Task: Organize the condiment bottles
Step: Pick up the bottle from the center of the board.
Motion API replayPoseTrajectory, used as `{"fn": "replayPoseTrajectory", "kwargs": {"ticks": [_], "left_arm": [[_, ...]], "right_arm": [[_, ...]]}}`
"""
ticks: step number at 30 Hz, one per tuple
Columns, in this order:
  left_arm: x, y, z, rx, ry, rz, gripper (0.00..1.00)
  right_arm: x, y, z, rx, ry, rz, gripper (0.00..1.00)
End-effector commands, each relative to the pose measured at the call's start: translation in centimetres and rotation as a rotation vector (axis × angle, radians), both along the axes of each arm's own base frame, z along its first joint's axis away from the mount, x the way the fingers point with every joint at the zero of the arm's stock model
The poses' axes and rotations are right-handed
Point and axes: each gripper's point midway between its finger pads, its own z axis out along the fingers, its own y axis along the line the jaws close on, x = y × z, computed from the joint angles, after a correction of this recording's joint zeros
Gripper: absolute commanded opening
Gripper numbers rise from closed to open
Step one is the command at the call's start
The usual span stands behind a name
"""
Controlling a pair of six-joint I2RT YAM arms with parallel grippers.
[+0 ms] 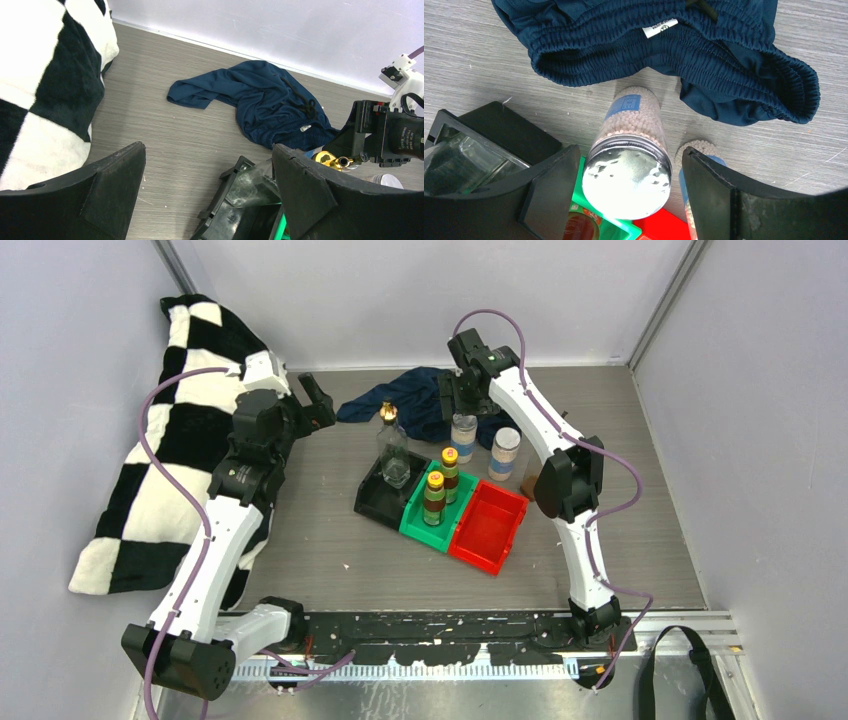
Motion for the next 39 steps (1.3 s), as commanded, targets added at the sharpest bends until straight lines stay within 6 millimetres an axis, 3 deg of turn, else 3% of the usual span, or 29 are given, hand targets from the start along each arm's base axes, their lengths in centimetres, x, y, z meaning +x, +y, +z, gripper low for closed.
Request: {"fn": "replayPoseTrajectory", "kwargs": {"ticks": [1, 19, 39], "left_arm": [[0.1, -0.4, 0.6, -0.017, -0.02, -0.011, 0.97], [0.0, -0.7, 0.5, -0.032, -0.019, -0.024, 0.96], [0.0, -0.7, 0.4, -0.032, -0.016, -0.026, 0.96]], "right_arm": [[0.3, 0.1, 3.2, 0.026, -0.082, 0.012, 0.8], [-2.1, -0.1, 4.6, 0.01, -0.117, 0.007, 0.8], [-1.5, 0.4, 4.0, 0.011, -0.106, 0.021, 0.78]]}}
